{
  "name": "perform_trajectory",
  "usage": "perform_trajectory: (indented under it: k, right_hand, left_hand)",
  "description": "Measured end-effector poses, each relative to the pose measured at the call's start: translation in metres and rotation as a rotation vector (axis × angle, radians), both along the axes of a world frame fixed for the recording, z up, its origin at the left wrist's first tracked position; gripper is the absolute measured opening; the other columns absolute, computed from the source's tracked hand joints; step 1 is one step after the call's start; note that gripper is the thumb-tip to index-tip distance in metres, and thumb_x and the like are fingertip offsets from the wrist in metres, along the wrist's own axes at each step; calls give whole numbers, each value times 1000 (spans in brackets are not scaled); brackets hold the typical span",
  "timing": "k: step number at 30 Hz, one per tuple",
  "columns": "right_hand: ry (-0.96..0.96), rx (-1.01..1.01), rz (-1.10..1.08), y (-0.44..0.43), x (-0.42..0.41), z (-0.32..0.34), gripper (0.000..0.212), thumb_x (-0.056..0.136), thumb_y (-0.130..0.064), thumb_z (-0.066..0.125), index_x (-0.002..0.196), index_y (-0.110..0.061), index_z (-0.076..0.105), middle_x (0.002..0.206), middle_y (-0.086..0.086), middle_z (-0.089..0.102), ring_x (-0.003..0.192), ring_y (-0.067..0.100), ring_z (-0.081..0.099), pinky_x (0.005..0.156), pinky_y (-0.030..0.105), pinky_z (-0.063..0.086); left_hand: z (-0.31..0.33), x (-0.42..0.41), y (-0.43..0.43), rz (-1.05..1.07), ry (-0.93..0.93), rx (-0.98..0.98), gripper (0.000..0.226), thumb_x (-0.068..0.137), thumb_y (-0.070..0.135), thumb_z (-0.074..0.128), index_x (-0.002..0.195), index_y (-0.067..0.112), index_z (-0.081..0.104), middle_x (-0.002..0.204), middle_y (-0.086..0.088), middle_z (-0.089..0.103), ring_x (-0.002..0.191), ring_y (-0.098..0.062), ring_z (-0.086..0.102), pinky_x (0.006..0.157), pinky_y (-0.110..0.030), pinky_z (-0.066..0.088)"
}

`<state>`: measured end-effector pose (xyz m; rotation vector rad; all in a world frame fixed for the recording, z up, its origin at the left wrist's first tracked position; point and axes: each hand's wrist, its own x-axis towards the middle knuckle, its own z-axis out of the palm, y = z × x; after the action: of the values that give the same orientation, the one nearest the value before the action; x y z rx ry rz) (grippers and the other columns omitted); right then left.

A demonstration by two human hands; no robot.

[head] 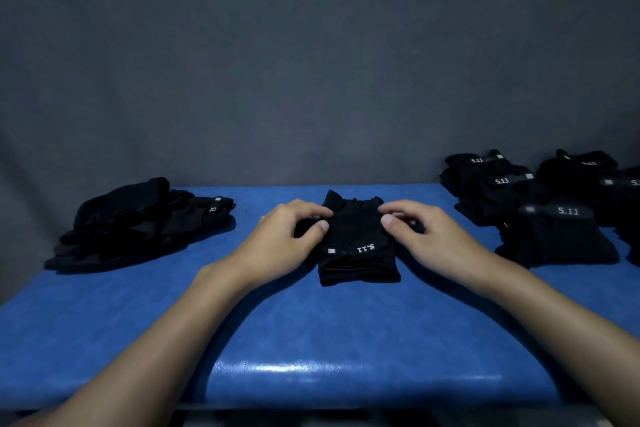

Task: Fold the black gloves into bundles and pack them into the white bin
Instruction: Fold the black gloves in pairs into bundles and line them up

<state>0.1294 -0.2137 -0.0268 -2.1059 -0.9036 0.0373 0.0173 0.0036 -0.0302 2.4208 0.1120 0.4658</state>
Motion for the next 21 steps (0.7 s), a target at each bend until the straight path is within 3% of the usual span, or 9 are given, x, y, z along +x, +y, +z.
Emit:
perform_trajectory:
  k: [4,10,15,21]
  right_hand:
    - [-17,-10,-8,1,0,-4,27,66,-74,45,83,-61,61,106,-29,58,118,9,51,106,49,36]
    - [-104,32,-36,-2,-3,2,32,84,-40,69,113,-27,66,111,-28,52,119,5,45,111,44,31]
    - [-2,-25,-77,0,-3,-4,38,87,-42,64,119,-22,64,116,-17,53,115,9,53,110,44,34]
    - [31,-70,-91,0,-4,-2,41,88,-40,65,123,-19,63,118,-14,52,116,9,52,111,42,32]
  left_hand:
    - [-1,0,-2,-19,-31,25,42,89,43,50,123,26,67,117,27,57,116,0,55,110,-43,38]
    - [-5,1,-2,-27,-52,31,45,89,43,51,128,23,64,119,27,56,117,1,55,111,-43,38]
    - [-8,4,-3,6,9,89,37,99,43,48,131,31,61,125,28,56,121,2,51,115,-45,28]
    - [-9,2,-5,20,35,103,33,101,38,49,133,36,58,126,24,59,126,0,47,113,-34,21]
